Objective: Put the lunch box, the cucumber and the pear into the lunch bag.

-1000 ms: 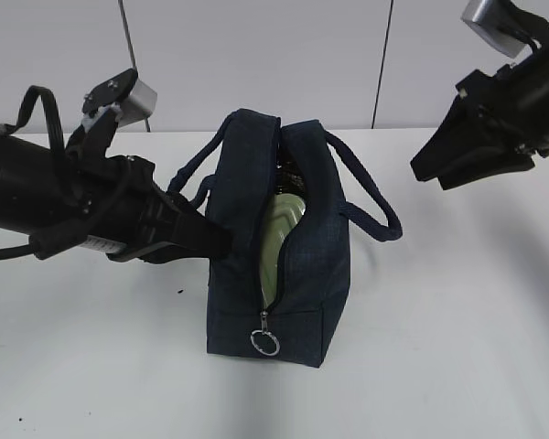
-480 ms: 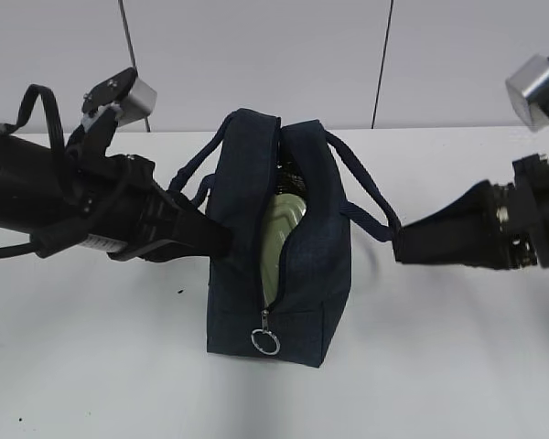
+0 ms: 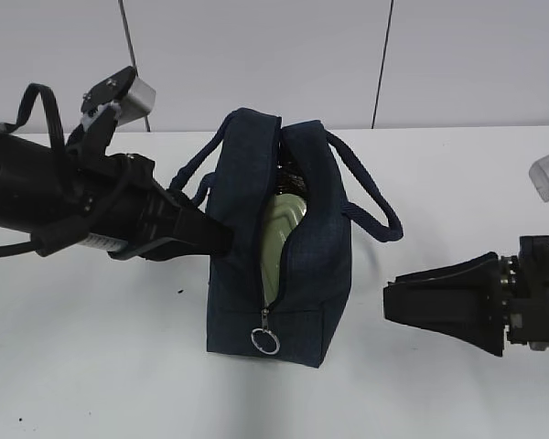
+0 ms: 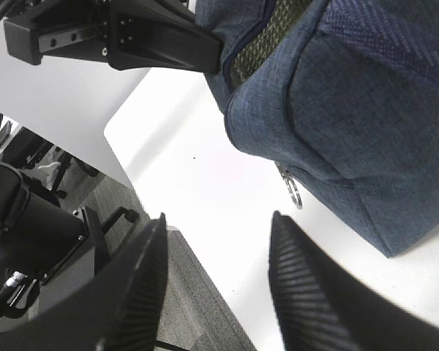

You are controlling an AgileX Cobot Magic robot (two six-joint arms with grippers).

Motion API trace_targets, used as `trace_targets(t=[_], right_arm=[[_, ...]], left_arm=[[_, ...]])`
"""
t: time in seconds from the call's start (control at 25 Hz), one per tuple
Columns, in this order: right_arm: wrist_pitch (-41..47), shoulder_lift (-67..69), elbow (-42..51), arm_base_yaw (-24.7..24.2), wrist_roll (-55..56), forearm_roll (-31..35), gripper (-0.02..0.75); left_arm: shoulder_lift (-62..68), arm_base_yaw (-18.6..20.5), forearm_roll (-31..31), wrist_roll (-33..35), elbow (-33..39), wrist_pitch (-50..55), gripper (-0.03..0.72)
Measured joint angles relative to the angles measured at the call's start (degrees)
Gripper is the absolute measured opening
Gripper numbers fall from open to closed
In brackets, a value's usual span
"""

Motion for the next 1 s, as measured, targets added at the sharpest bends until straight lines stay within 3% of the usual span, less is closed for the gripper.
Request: trace_targets(t=[0.2,0.6,0.8,1.0], right_arm=[[0.1,-0.2,3.0,0.3,-6.6,2.1,0.361],[-4.9,-0.2,3.5,5.9,-26.2,6.9,0.36],[-4.2,5.9,3.5,6.4,-30.7,6.1,0.358],[-4.0,14.9,2.9,11.2,-40.1,8.4,0.357]], left_arm=[[0.0,0.0,-0.6,0.0,0.0,-0.1,-0.013],[0.4,0.0,-1.7,0.0,0.0,-0.1,-0.013],[0.4,0.0,-1.9,0.0,0.0,-0.1,-0.013],[0.4,0.0,-2.2,0.0,0.0,-0.1,-0.013]])
